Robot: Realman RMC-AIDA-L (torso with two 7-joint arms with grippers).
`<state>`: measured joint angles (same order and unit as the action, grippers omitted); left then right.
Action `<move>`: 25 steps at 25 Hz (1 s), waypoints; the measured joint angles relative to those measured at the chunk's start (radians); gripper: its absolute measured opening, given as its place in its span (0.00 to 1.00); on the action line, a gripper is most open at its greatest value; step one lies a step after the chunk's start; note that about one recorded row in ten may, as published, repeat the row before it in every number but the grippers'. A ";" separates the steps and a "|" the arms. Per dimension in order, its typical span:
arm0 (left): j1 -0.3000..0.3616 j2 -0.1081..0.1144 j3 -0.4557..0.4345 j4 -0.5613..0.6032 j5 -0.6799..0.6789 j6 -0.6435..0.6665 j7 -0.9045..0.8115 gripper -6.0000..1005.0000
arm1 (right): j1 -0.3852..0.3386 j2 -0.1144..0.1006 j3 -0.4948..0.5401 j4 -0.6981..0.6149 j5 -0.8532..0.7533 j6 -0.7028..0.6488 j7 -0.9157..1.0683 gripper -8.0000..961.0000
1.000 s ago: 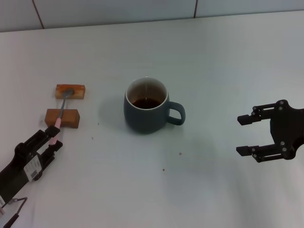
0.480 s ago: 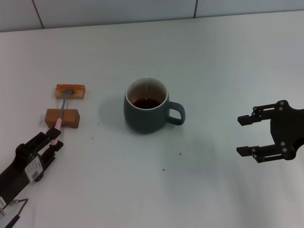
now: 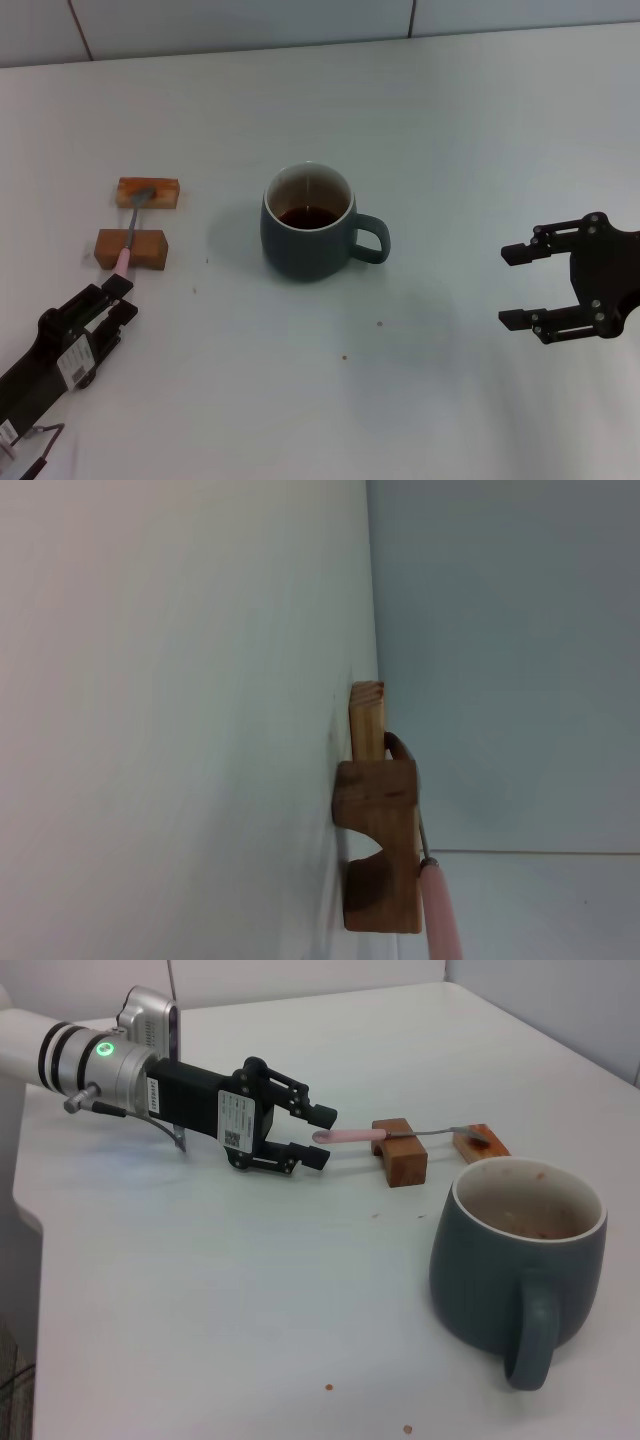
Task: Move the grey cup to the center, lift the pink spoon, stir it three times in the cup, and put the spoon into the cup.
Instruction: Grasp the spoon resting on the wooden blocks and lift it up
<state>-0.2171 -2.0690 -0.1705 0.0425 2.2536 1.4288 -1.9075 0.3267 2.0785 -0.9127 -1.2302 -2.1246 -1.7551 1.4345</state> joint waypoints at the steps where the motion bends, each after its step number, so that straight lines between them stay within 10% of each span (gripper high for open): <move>1: 0.000 0.000 0.000 0.000 0.000 0.000 0.000 0.44 | 0.000 0.000 0.000 0.000 0.000 0.000 0.000 0.73; 25: -0.008 0.000 -0.003 -0.008 -0.003 -0.020 0.005 0.44 | -0.007 0.000 0.000 -0.011 0.002 -0.004 -0.003 0.73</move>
<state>-0.2255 -2.0693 -0.1732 0.0348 2.2509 1.4087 -1.9023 0.3202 2.0785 -0.9127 -1.2413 -2.1229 -1.7595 1.4312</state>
